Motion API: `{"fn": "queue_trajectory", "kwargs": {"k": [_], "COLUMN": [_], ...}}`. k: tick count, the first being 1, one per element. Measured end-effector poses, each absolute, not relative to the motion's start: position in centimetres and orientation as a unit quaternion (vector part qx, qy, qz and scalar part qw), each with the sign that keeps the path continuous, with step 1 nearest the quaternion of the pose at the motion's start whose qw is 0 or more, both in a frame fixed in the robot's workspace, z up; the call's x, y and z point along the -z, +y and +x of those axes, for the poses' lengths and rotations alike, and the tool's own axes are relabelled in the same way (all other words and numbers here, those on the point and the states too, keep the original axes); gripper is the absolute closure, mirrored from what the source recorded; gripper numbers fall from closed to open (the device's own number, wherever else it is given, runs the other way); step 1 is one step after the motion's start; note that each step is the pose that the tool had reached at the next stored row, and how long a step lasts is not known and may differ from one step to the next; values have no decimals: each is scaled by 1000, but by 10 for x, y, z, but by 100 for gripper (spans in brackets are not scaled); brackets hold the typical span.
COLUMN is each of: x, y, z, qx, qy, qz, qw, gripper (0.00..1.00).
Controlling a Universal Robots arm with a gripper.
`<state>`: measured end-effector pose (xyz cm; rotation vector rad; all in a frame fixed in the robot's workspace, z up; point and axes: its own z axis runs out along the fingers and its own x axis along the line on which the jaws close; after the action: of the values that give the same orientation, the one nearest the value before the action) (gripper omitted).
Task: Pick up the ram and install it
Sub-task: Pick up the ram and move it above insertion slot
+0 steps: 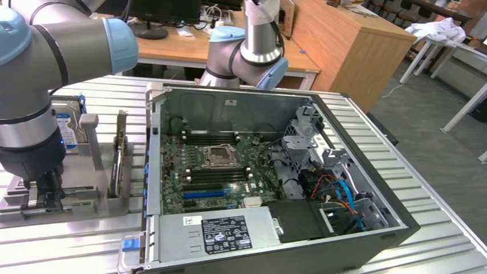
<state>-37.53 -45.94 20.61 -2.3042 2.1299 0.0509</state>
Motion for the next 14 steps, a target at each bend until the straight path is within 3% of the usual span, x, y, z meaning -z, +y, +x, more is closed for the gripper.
{"fn": "queue_trajectory", "kwargs": {"k": [14], "x": [-205], "y": [-460], "z": [-369], "qx": [-17], "qy": [679], "qz": [-734], "qw": [3], "gripper": [70]}}
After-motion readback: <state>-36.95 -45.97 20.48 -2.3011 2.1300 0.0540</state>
